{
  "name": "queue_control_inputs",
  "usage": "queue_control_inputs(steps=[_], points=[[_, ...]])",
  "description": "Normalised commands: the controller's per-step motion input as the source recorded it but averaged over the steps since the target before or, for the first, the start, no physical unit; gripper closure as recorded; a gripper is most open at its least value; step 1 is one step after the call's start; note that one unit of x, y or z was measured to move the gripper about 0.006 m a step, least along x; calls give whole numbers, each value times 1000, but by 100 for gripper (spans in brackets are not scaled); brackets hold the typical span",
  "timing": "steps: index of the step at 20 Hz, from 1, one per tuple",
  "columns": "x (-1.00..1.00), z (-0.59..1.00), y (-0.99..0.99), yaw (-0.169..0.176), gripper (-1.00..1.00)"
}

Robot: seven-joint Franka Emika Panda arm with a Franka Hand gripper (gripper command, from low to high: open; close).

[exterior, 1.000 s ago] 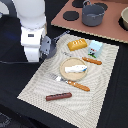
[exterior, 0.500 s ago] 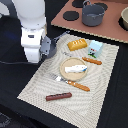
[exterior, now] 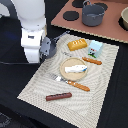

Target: Interact with the objects in diverse but meaningful ways.

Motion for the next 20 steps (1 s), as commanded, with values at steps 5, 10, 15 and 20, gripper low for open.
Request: queue_control_inputs(steps=[5, 10, 15, 20], points=[[-61, -155, -48, 0, 100], [0, 0, -92, 0, 100], [-9, -18, -99, 0, 100], [-17, -62, -75, 0, 100]])
